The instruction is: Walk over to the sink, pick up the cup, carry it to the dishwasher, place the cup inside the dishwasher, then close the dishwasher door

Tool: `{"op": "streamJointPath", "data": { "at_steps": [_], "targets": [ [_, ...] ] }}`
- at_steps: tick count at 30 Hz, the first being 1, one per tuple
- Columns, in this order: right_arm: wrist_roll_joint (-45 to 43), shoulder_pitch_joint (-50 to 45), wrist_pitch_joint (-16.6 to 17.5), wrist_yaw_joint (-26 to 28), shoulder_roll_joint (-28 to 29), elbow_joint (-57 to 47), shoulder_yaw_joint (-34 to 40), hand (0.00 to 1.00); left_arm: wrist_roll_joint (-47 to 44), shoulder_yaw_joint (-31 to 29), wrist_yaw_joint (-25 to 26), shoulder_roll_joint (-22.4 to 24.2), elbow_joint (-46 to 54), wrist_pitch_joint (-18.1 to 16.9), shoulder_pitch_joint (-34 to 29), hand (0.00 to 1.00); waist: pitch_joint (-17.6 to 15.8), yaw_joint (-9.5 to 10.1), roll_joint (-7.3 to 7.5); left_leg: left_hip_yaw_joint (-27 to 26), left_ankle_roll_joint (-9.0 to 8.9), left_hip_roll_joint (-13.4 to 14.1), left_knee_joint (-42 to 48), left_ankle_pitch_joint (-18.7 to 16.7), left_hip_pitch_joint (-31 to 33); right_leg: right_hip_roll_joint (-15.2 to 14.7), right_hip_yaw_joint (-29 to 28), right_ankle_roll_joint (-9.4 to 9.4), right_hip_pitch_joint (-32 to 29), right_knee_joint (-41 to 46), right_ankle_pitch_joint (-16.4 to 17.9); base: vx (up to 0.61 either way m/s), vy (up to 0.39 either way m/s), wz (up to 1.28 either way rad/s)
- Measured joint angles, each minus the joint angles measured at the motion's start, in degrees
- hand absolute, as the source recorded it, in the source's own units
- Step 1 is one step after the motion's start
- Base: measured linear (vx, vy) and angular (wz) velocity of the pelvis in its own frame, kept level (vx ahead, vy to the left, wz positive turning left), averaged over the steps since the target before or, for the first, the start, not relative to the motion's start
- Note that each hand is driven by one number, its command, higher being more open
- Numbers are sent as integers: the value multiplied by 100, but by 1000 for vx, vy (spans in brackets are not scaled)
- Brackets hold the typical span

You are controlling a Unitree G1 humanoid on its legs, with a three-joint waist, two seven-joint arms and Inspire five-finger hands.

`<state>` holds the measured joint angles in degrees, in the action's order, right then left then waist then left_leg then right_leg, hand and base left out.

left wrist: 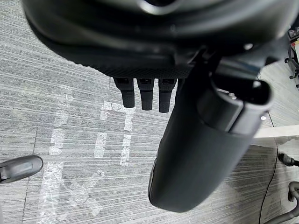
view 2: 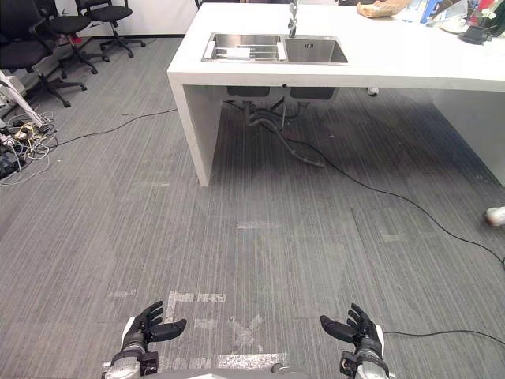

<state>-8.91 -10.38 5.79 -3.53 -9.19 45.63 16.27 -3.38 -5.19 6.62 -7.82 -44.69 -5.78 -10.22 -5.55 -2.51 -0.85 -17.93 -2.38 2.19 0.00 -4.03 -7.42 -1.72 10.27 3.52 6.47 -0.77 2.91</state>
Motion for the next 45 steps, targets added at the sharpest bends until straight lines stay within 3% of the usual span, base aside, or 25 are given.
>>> {"op": "streamJointPath", "data": {
  "at_steps": [11, 18, 20, 21, 23, 24, 25, 26, 27, 28, 30, 32, 34, 35, 36, 37, 38, 40, 41, 42, 43, 45],
  "targets": [
    [-49, 125, -3, -15, 12, 1, 161, 90, -7, -1, 28, 135, -10, 1, -2, 90, -40, -7, -70, -46, -84, 19, 13, -54, -72, -6, 31, 83, 39, 80, 55, -1, -2, 0],
    [-54, 173, -6, -30, 12, 1, 161, 90, -118, 10, 64, 249, -12, 1, -9, 90, -65, -2, -111, -197, -77, 36, 44, -58, -31, -9, -26, 77, -103, 185, 57, -36, -10, -6],
    [-63, 255, -8, -39, 11, 1, 161, 90, -121, 17, 79, 251, 6, 1, -8, 90, -79, -1, -142, -280, -2, 39, 97, -105, 96, -27, -12, 11, -287, 289, 94, -71, -4, -26],
    [-66, 317, -9, -52, 11, 2, 165, 90, -129, 32, 94, 252, 22, 3, -3, 90, -112, -2, -156, -335, 100, 36, 212, -201, 206, -69, 6, -118, -476, 514, 245, -73, 2, -16],
    [-75, 311, -15, -97, 3, 4, 201, 90, -184, 129, 100, 260, 94, 5, -23, 90, -153, -10, -145, -348, 164, -13, 451, -394, 347, -262, 70, -77, -861, 1239, 703, -35, 4, -5],
    [-83, 291, -32, -135, -20, 5, 206, 90, -240, 241, 104, 261, 209, 6, -98, 90, -234, -23, -38, -362, 238, -113, 564, -532, 344, -481, 161, -19, -1071, 1792, 1011, 25, 52, 11],
    [-96, 282, -62, -152, -75, 5, 204, 90, -247, 362, 106, 268, 259, 12, -121, 90, -240, -85, -43, -334, 272, -221, 599, -614, 329, -657, 189, 28, -1206, 2247, 1183, 62, 59, 11],
    [-96, 297, -68, -157, -109, 6, 196, 90, -248, 408, 111, 272, 286, 14, -118, 90, -250, -116, -43, -326, 301, -267, 582, -642, 321, -751, 212, 104, -1344, 2612, 1238, 102, 62, -2],
    [-95, 367, -81, -160, -157, 8, 114, 90, -266, 466, 169, 272, 359, 29, -122, 90, -313, -119, -76, -342, 365, -287, 570, -692, 261, -965, 265, 178, -1846, 3669, 1165, 129, 57, -8],
    [-94, 347, -97, -129, -154, 17, 27, 90, -318, 477, 227, 237, 418, 36, -115, 90, -410, -154, -85, -320, 360, -244, 568, -771, 75, -1044, 317, 68, -2179, 4268, 1235, 204, 49, -11],
    [-93, 355, -112, -122, -193, 102, -114, 90, -381, 472, 306, 200, 438, 37, -62, 90, -522, -170, -150, -332, 325, -59, 607, -906, -138, -1019, 580, -68, -2445, 4023, 1324, 315, -3, 1],
    [-94, 389, -112, -125, -195, 107, -183, 90, -455, 452, 341, 137, 434, 12, 73, 90, -637, -248, -231, -286, 140, 140, 617, -952, -268, -884, 756, -17, -2715, 3134, 1072, 337, -55, 20],
    [-94, 457, -113, -124, -202, 110, -199, 90, -463, 447, 345, 50, 397, 4, 219, 90, -775, -395, -159, -153, -32, 229, 534, -1014, -427, -778, 720, 16, -2908, 1930, 402, 496, -142, 40],
    [-94, 436, -112, -126, -226, 118, -195, 90, -462, 450, 346, 9, 363, 3, 248, 90, -777, -464, -82, -67, -200, 214, 421, -1095, -592, -747, 556, 31, -2944, 1275, -126, 453, -164, 41],
    [-95, 400, -111, -131, -291, 148, -190, 90, -460, 453, 344, 38, 257, 5, 274, 90, -781, -500, -130, 8, -331, 291, 356, -1171, -762, -706, 405, -109, -2924, 1420, -693, 585, -222, 50],
    [-96, 423, -114, -131, -369, 301, -170, 90, -459, 453, 339, 75, 150, 5, 336, 90, -793, -557, -199, 92, -413, 391, 514, -1180, -844, -679, 349, -404, -3049, 2034, -667, 577, -258, 37],
    [-97, 487, -129, -136, -402, 414, -146, 90, -459, 453, 341, 113, 129, 5, 379, 90, -813, -542, -251, 136, -479, 530, 935, -1147, -771, -679, 403, -431, -3078, 2435, -279, 681, -359, 35],
    [-108, 496, -138, -131, -406, 459, -146, 90, -479, 453, 340, 192, 128, 3, 419, 90, -838, -568, -290, 123, -1059, 1042, 3009, -657, -116, -693, 583, -581, -2599, 2645, 226, 678, -399, 35],
    [-123, 502, -137, -133, -420, 456, -150, 90, -536, 452, 341, 254, 181, 0, 426, 90, -861, -553, -323, -102, -1085, 1559, 4556, -385, 381, -588, 702, -635, -2099, 2423, 358, 553, -292, 22],
    [-137, 531, -127, -133, -412, 451, -154, 90, -582, 447, 341, 263, 226, -4, 430, 90, -865, -512, -327, -342, -1018, 1792, 5200, -409, 565, -514, 699, -659, -1841, 2254, 388, 514, -230, 2],
    [-260, 547, -80, -138, -401, 378, -163, 90, -654, 438, 343, 280, 365, -2, 445, 90, -892, -449, -297, -786, -660, 2121, 6055, -591, 860, -411, 701, -691, -1301, 1798, 414, 392, -137, -9],
    [-334, 567, 5, -191, -391, 240, -165, 90, -791, 428, 380, 304, 855, -2, 414, 90, -931, -408, -223, -1218, -423, 2157, 6207, -750, 1342, -401, 712, -778, -706, 1273, 490, 510, -99, -2]
  ]
}}
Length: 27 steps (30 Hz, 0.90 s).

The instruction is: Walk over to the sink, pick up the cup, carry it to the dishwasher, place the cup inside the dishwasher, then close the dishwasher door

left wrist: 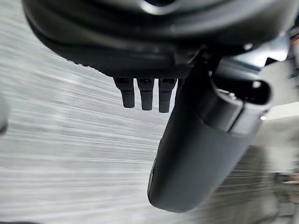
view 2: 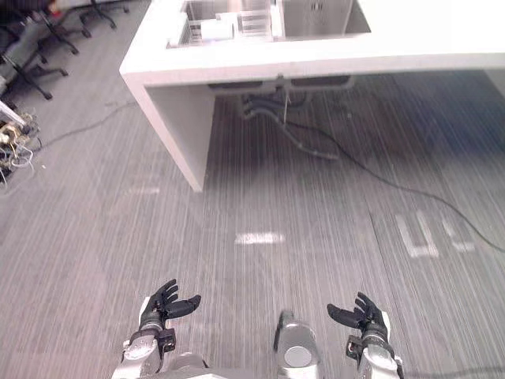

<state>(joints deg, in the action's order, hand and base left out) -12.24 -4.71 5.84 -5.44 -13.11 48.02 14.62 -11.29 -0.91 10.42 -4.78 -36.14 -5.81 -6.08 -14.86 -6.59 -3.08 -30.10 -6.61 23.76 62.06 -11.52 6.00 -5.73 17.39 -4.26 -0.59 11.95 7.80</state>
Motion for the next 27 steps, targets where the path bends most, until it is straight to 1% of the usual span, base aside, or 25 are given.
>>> {"op": "streamJointPath", "data": {
  "at_steps": [2, 3, 4, 5, 6, 7, 8, 9, 10, 11, 12, 13, 14, 15, 16, 17, 19, 20, 21, 22, 23, 24, 25, 26, 27],
  "targets": [
    [2, 93, 15, -44, -9, -42, -5, 90, -77, -35, 123, 16, 733, -7, -10, 90, -5, 74, 5, -316, 52, -87, -580, -119, 567, 2, 15, 86, 328, -324, -33, 482, -5, -2],
    [6, 153, 5, -78, 30, -36, -51, 90, -101, -46, 198, 29, 1285, -12, -16, 90, -26, 106, 40, -336, 58, -329, -1465, -120, 856, -19, 53, 155, 572, -538, -22, 480, 84, 9],
    [11, 169, 3, -116, 79, -32, -122, 90, -89, -42, 289, 75, 1875, -33, -51, 90, -48, 129, 76, -234, 58, -733, -2870, 46, 1006, -59, 110, 272, 822, -741, 14, 579, 118, 10],
    [11, 159, 3, -129, 81, -34, -145, 90, -84, -43, 327, 111, 2147, -40, -79, 90, -50, 131, 74, -144, 18, -934, -3681, 252, 1019, -68, 125, 362, 933, -813, 44, 500, 176, -4],
    [17, 98, 7, -125, 96, -42, -182, 90, -53, -21, 387, 201, 2728, -54, -155, 90, -13, 178, -31, 210, -52, -1185, -5079, 734, 1042, -2, 93, 549, 1130, -929, 153, 518, 218, -33],
    [21, 38, 2, -135, 149, -11, -252, 90, 18, 26, 482, 213, 3093, -95, -134, 90, -17, 306, -70, 606, 327, -1231, -4985, 1306, 1045, 60, -45, 793, 1357, -933, 317, 526, 239, -42],
    [27, 0, 3, -131, 217, -20, -278, 90, 20, 21, 533, 206, 3280, -94, -123, 90, -11, 362, 1, 736, 459, -1288, -4827, 1416, 1047, -15, -73, 875, 1439, -926, 373, 522, 247, -38],
    [74, -68, 5, -129, 369, -22, -283, 90, 140, -2, 611, 208, 3705, -93, -107, 90, 39, 414, 207, 877, 698, -1491, -4390, 1166, 1156, -223, -95, 982, 1543, -851, 491, 531, 247, 13],
    [106, -103, 5, -124, 394, -12, -282, 90, 321, -11, 652, 290, 4086, -86, -53, 90, 41, 363, 271, 1067, 846, -1630, -3952, 785, 1279, -404, -153, 1063, 1467, -437, 577, 529, 243, 22],
    [119, -106, 2, -121, 383, 21, -282, 90, 416, -20, 691, 334, 4283, -87, -43, 90, 36, 369, 280, 1076, 884, -1642, -3757, 571, 1293, -498, -264, 1100, 1288, 49, 662, 524, 253, 17],
    [124, -90, 1, -107, 383, 107, -282, 90, 569, -91, 820, 340, 4637, -88, -14, 90, 26, 369, 297, 1018, 873, -1631, -3513, 190, 1200, -740, -553, 1262, 718, 1490, 734, 499, 224, -7],
    [146, -87, 1, -63, 424, 114, -290, 90, 698, -172, 953, 217, 4786, -93, 166, 90, 39, 375, 421, 966, 890, -1769, -3469, 5, 941, -1039, -866, 1784, 96, 3131, 542, 613, 196, 2],
    [228, -112, -8, -7, 417, 140, -332, 90, 703, -211, 1106, 47, 4788, -93, 380, 90, 33, 341, 462, 963, 907, -1848, -3510, -189, 555, -1163, -981, 1759, -344, 4228, 561, 535, 87, 9],
    [246, -126, -9, 21, 403, 141, -395, 90, 705, -249, 1202, -2, 4797, -94, 434, 90, 31, 341, 460, 942, 871, -1870, -3621, -255, 314, -1174, -953, 1672, -494, 4465, 601, 582, 21, -5],
    [269, -146, -5, 86, 405, 141, -477, 90, 709, -326, 1323, -79, 4845, -115, 464, 90, 40, 336, 438, 879, 819, -1884, -3901, -290, -104, -1163, -816, 1468, -694, 4522, 699, 610, -18, -21],
    [284, -141, 18, 143, 406, 119, -599, 90, 813, -326, 1435, -169, 4971, -158, 497, 90, 69, 311, 384, 858, 716, -1882, -4303, -297, -555, -1105, -541, 1197, -988, 4331, 840, 619, -24, -17],
    [292, -91, 41, 245, 410, 104, -650, 90, 946, -281, 1447, -256, 5181, -337, 578, 90, 68, 247, 311, 838, 586, -1857, -4788, -260, -1100, -982, -261, 807, -1511, 3700, 1047, 556, -58, -2],
    [296, -77, 55, 281, 380, 88, -648, 90, 1062, -198, 1452, -255, 5218, -425, 694, 90, 71, 232, 214, 825, 525, -1780, -4985, -243, -1367, -857, -150, 681, -1885, 3025, 986, 586, -119, 3],
    [306, -73, 55, 295, 356, 87, -648, 90, 1110, -145, 1453, -260, 5216, -436, 766, 90, 69, 220, 158, 825, 491, -1726, -5048, -247, -1482, -778, -121, 607, -2036, 2602, 882, 572, -165, 14],
    [328, -67, 54, 307, 320, 82, -651, 90, 1205, -80, 1450, -303, 5207, -443, 888, 90, 85, 142, 99, 841, 343, -1650, -5106, -286, -1699, -593, -129, 562, -2209, 1519, 356, 722, -224, 30],
    [337, -219, 57, 318, 301, 19, -674, 90, 1364, 0, 1454, -432, 5176, -442, 1000, 90, 136, 55, 186, 897, 122, -1691, -5079, -419, -1953, -483, -279, 396, -2188, 572, -706, 638, -207, 44],
    [348, -323, 68, 320, 266, -12, -679, 90, 1450, 75, 1454, -479, 5130, -440, 1044, 90, 196, -21, 203, 983, 13, -1660, -5037, -488, -2096, -439, -474, 266, -2129, 679, -1424, 712, -242, 20],
    [366, -300, 52, 336, 17, 19, -671, 90, 1601, 162, 1401, -423, 4981, -438, 1124, 90, 259, -16, -101, 1041, -57, -1424, -4858, -454, -2182, -318, -504, 229, -2260, 1286, -944, 579, -201, -1],
    [384, -287, 50, 353, -67, 0, -655, 90, 1656, 210, 1347, -458, 4898, -434, 1248, 90, 254, -16, -134, 1108, -70, -1391, -4639, -364, -2154, -335, -518, 230, -2281, 1532, -734, 674, -254, -12],
    [470, -298, 37, 386, -186, 3, -607, 90, 1749, 407, 1250, -549, 4634, -429, 1587, 90, 255, -33, -132, 1261, -88, -1331, -4013, -49, -1996, -414, -518, 207, -2212, 1902, -338, 574, -249, 15]
  ]
}}
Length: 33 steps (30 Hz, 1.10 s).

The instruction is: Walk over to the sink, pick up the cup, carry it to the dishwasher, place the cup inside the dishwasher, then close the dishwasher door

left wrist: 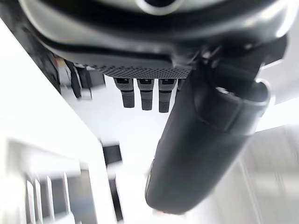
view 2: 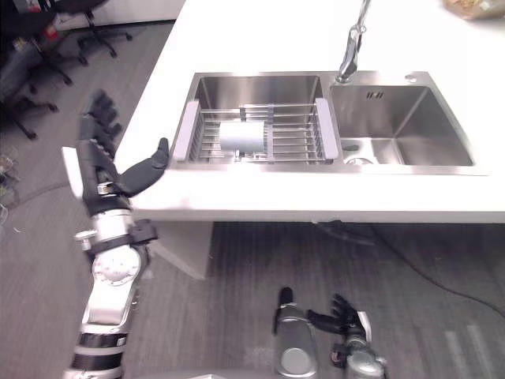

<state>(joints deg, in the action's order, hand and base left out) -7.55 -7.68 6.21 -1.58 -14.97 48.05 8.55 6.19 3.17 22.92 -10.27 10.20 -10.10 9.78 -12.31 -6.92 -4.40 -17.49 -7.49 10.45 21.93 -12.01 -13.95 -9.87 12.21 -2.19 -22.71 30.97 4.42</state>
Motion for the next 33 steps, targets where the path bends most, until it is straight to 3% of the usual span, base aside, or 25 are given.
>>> {"op": "streamJointPath", "data": {
  "at_steps": [1, 2, 3, 4, 5, 6, 7, 9, 10, 11, 12, 14, 15, 18, 25, 33],
  "targets": [
    [2, -30, -7, 18, -93, 11, 4, 90, 79, 208, -126, -48, -237, 5, 283, 90, 0, -66, -11, 180, -128, 168, 852, 525, 274, -35, 89, -18, 305, -1, 234, 626, -279, 22],
    [-1, -30, -13, 27, -107, 17, -3, 90, 98, 286, -196, -55, -312, 5, 380, 90, -9, -82, -8, 234, -142, 289, 1353, 744, 454, -16, 125, -32, 503, -128, 288, 536, -254, 17],
    [-2, -27, -21, 39, -104, 47, -4, 90, 294, 438, -377, -67, -439, 15, 550, 90, -31, -83, -9, 214, -51, 620, 2487, 658, 889, 116, 217, -64, 1011, -516, 320, 467, -199, 0],
    [-2, -53, -22, 49, -68, 41, -8, 90, 453, 568, -537, -131, -450, 15, 591, 90, -41, -66, 15, 75, 119, 850, 3173, 311, 1201, 220, 275, -62, 1513, -916, 318, 350, -145, -4],
    [-2, -83, -16, 59, -58, 30, -6, 90, 527, 635, -584, -171, -449, 14, 591, 90, -37, -60, 37, 16, 161, 871, 3231, 192, 1314, 238, 290, -58, 1739, -1085, 316, 340, -89, -7],
    [-3, -135, 6, 63, -62, 17, -3, 90, 666, 722, -702, -233, -424, 14, 591, 90, -36, -11, 84, -111, 241, 803, 2959, 24, 1547, 240, 298, -12, 2052, -1404, 287, 326, -34, -9],
    [-3, -138, 5, 66, -86, 24, -8, 90, 843, 739, -790, -277, -367, 18, 591, 90, -6, 37, 39, -115, 339, 640, 2351, -93, 1794, 235, 267, 42, 2249, -1652, 253, 318, -1, -15],
    [-3, -126, 4, 91, -117, 59, -17, 90, 1087, 740, -918, -344, -330, 24, 591, 90, 12, 152, 2, -24, 316, 319, 1144, -102, 2023, 225, 199, 116, 2409, -1857, 209, 287, 79, -21],
    [-1, -137, 4, 142, -74, 60, -65, 90, 1198, 767, -1020, -411, -338, 60, 589, 90, 15, 164, -4, 19, 353, 119, 256, 176, 2087, 228, 196, 198, 2491, -1903, 227, 337, 154, -17],
    [-1, -168, 4, 172, -65, 47, -106, 90, 1208, 825, -1100, -465, -345, 116, 589, 90, 79, 163, -126, 76, 374, 16, -366, 880, 2110, 301, 183, 303, 2517, -1890, 289, 284, 150, -11],
    [0, -192, 5, 181, -73, 50, -128, 90, 1219, 861, -1167, -481, -364, 133, 586, 90, 96, 161, -196, 80, 412, 14, -599, 1205, 2125, 387, 174, 364, 2546, -1882, 337, 279, 156, 4],
    [45, -251, -36, 190, 177, 84, -152, 90, 1331, 956, -1378, -673, -432, 202, 472, 90, 116, 147, 70, 26, 479, -235, -925, 1109, 1874, 182, 135, 506, 2605, -1887, 441, 237, 139, 10],
    [50, -271, -36, 187, 236, 85, -152, 90, 1350, 968, -1459, -756, -433, 242, 375, 90, 132, 150, 117, 5, 500, -331, -1036, 1123, 1828, 109, 109, 528, 2619, -1915, 454, 169, 106, 4],
    [131, -314, -53, 206, 339, 101, -177, 90, 1354, 973, -1702, -985, -434, 337, 38, 90, 137, 154, 115, -21, 557, -521, -1342, 1162, 1574, 8, 37, 550, 2827, -2151, 441, 129, 65, 6],
    [453, -287, -53, 284, 389, 184, -236, 90, 1296, 1146, -2197, -1219, -368, 334, -416, 90, 191, 205, 88, 38, 461, -555, -1959, 1442, 1335, 132, 117, 587, 2913, -2353, 416, 27, -41, 4],
    [671, -433, -93, 301, 400, 378, -316, 90, 1051, 1320, -2552, -1555, 234, 257, -1092, 90, 453, 263, 143, 38, 472, -633, -2399, 1626, 1098, 131, 94, 583, 2989, -2417, 412, -1, -8, 0]
  ]
}}
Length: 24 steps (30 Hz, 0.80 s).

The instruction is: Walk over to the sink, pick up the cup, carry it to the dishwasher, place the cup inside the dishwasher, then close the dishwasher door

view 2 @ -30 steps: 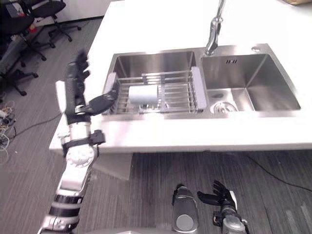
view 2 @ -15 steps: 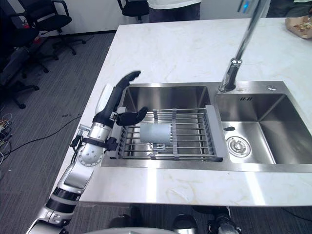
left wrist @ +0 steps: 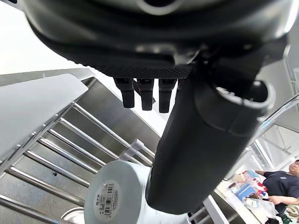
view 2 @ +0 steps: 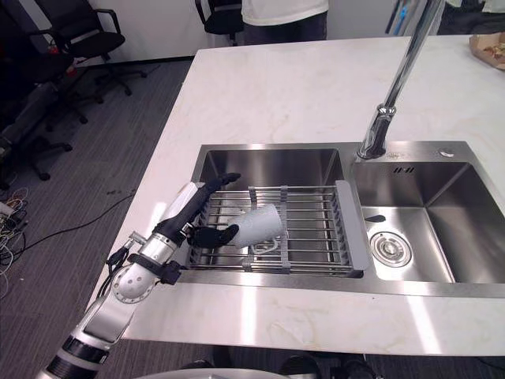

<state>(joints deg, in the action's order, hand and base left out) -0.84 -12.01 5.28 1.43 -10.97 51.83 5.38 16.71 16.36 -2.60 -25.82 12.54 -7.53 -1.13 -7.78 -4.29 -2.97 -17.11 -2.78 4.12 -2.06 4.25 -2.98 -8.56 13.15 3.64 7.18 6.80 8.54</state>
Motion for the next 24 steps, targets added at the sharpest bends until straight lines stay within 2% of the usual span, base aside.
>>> {"op": "streamJointPath", "data": {
  "at_steps": [8, 14, 19, 24],
  "targets": [
    [49, 23, -3, 28, 61, 185, -59, 90, -105, 33, -13, 17, 526, -109, -369, 90, 194, 74, 65, 28, 35, -72, -293, 174, -111, -19, 26, 22, 3, -26, -13, -14, 15, 1],
    [51, 25, -4, 40, 78, 186, -129, 90, -92, 398, -27, 79, 516, -106, -426, 90, 231, 76, 71, 81, 48, -106, -298, 186, -109, -46, 100, 38, 34, -83, -23, -15, 14, 4],
    [52, 25, -15, 47, 142, 186, -150, 90, 114, 654, -21, 556, 259, -63, -417, 90, 234, 58, 83, 122, 48, -111, -304, 186, -103, -44, 135, 41, 58, -119, -24, -1, 6, 2],
    [51, 25, -38, 42, 142, 186, -179, 90, 489, 677, 23, 847, -178, 110, -316, 90, 217, 29, 120, 165, 47, -110, -325, 186, -81, -37, 150, 42, 59, -158, -26, 0, 0, 0]
  ]
}}
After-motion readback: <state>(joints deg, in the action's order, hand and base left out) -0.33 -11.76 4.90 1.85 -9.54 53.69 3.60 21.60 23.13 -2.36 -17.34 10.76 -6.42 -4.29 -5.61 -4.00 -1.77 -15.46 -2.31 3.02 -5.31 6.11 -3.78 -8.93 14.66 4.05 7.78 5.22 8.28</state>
